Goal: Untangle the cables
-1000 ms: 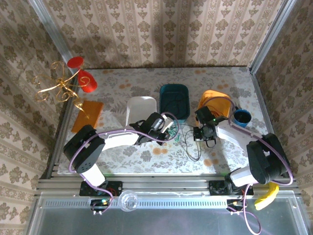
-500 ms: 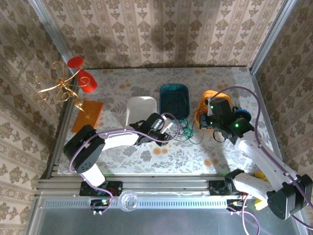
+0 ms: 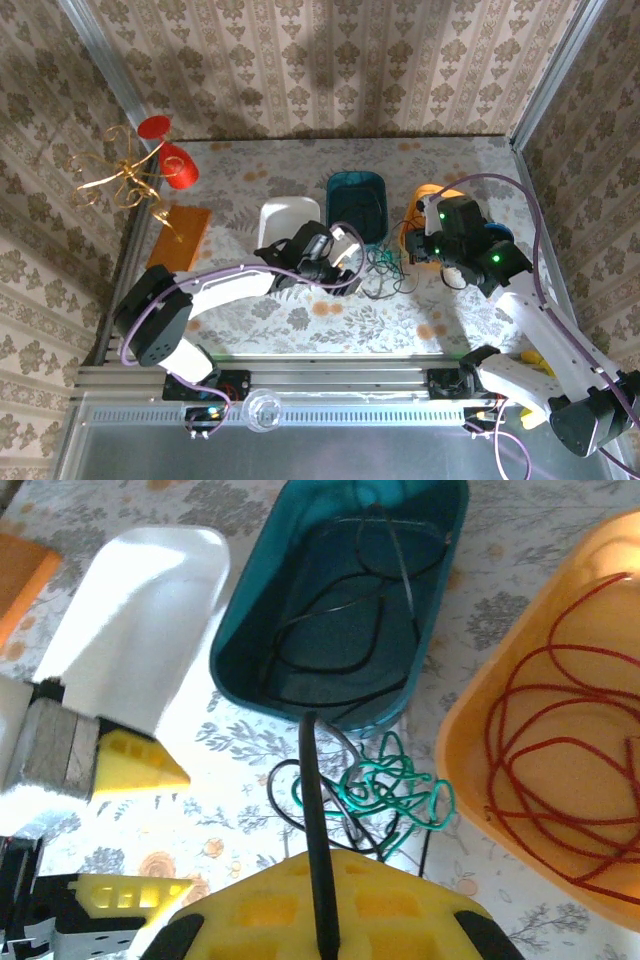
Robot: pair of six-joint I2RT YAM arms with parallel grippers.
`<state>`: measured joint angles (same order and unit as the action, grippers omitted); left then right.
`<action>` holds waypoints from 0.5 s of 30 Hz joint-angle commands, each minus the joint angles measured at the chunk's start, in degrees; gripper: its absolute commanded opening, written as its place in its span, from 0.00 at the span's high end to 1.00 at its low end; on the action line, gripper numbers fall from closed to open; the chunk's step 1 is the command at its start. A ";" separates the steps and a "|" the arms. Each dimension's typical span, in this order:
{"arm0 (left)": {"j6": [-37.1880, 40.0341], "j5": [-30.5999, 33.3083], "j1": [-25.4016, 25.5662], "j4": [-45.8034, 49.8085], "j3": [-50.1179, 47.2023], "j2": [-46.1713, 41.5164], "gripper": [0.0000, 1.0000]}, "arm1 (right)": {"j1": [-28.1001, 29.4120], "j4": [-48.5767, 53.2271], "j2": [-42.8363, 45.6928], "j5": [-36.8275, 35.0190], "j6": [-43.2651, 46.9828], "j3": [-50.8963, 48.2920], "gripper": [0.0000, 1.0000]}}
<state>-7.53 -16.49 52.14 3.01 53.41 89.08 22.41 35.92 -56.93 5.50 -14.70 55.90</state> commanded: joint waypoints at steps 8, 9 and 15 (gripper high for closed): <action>3.97 -6.93 -0.62 -2.08 14.63 14.28 0.42 | 0.39 -0.59 0.63 5.06 0.03 1.64 1.00; 3.80 -7.77 -0.93 -1.95 15.31 15.10 0.49 | 0.36 -0.50 0.80 4.90 0.02 1.60 1.00; 3.44 -12.19 -1.63 0.34 17.81 17.36 0.83 | 0.20 0.29 2.03 2.62 0.11 2.29 1.00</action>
<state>-4.86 -24.84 50.89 1.78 69.56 107.11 22.46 36.07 -56.69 8.80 -14.74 56.21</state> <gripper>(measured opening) 0.262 0.073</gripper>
